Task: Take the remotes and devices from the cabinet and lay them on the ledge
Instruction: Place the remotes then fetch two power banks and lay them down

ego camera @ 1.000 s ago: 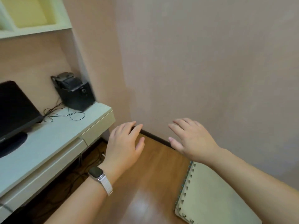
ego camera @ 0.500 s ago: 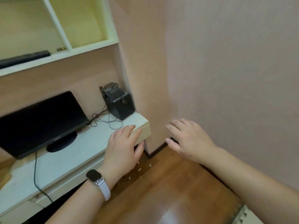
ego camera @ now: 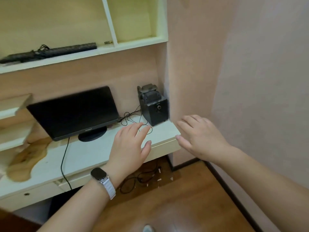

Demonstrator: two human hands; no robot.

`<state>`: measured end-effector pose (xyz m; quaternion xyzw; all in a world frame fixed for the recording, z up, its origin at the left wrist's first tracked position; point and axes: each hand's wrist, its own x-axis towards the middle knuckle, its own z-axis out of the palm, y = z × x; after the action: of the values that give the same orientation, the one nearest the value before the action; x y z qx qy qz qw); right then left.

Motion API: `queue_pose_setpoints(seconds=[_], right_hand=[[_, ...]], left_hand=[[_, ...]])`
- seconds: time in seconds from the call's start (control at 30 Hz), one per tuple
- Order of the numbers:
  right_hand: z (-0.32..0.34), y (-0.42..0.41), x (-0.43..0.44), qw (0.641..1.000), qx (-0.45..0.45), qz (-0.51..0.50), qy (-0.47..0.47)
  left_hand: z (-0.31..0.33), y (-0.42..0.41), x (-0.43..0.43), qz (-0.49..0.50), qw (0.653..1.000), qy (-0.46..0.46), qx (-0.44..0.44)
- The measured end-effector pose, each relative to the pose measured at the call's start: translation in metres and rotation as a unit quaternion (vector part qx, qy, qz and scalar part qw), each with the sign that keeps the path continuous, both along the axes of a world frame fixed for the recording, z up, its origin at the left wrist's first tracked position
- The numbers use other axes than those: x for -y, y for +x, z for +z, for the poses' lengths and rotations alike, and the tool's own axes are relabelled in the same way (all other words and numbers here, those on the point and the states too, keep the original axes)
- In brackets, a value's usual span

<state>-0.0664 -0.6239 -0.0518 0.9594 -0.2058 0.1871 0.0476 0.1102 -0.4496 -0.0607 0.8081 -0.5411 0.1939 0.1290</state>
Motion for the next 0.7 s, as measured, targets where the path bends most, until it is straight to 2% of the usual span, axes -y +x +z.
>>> queue_pose_setpoints(seconds=[0.17, 0.33, 0.7], right_hand=[[0.007, 0.058, 0.023, 1.0, -0.011, 0.003, -0.013], [0.022, 0.127, 0.054, 0.998, -0.017, -0.01, -0.058], [0.064, 0.266, 0.127, 0.99, 0.043, -0.034, -0.127]], left_hand=[[-0.003, 0.061, 0.028, 0.007, 1.0, -0.006, 0.003], [0.003, 0.135, 0.069, -0.031, 0.999, -0.041, -0.002], [0.043, 0.286, 0.157, -0.112, 0.988, -0.103, 0.028]])
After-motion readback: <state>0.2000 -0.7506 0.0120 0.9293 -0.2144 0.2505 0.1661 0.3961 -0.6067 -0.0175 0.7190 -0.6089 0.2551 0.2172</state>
